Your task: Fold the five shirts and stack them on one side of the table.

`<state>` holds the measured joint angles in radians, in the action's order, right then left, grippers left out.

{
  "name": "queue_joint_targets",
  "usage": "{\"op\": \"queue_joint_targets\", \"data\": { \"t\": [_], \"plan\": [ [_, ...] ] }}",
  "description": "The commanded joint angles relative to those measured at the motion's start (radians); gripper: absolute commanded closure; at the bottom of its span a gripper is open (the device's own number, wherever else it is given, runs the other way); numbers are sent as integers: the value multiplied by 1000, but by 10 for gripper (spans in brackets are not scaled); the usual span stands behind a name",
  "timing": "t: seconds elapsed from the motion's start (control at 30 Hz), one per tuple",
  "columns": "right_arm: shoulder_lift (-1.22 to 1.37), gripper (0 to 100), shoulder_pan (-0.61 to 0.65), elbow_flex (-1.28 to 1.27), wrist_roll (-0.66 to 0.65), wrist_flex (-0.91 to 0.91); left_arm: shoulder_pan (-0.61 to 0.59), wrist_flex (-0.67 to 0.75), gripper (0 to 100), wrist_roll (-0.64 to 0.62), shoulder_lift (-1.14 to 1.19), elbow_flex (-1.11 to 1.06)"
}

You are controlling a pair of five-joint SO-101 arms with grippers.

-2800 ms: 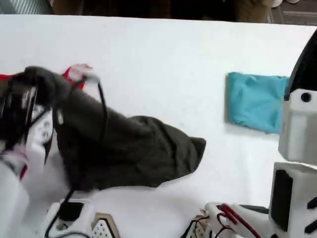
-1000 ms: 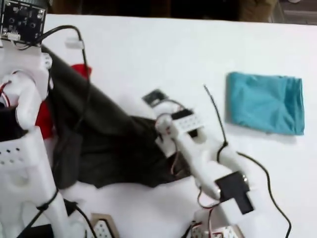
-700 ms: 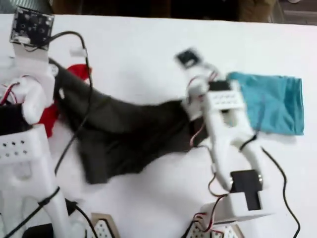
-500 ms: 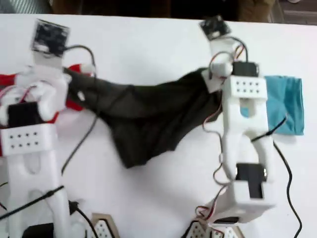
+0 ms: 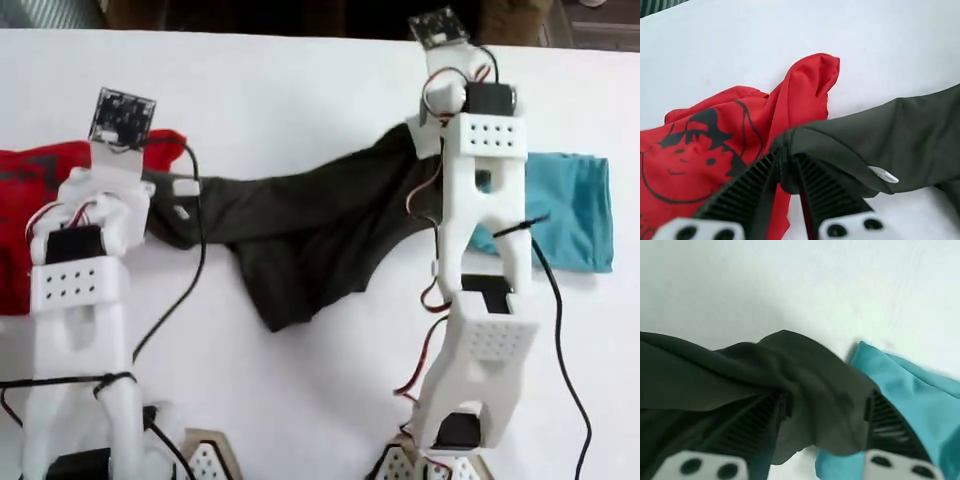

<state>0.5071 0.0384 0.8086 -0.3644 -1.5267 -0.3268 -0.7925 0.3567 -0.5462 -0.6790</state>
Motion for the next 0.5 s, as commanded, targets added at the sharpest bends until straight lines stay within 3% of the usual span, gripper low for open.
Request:
{"op": "queue_joint_targets", "data": {
  "t": [0.0, 0.13, 0.27, 0.47],
  "plan": [
    [-62, 748, 31, 178, 52, -137, -11, 21, 973, 6, -12, 5],
    [-96, 805, 101, 160, 126, -245, -6, 34, 973, 3, -14, 13],
    [-156, 780, 128, 20, 193, -242, -11, 61, 973, 5, -14, 13],
    [-285, 779, 318, -431, 198, -219, -25, 74, 973, 3, -14, 13]
  ]
}}
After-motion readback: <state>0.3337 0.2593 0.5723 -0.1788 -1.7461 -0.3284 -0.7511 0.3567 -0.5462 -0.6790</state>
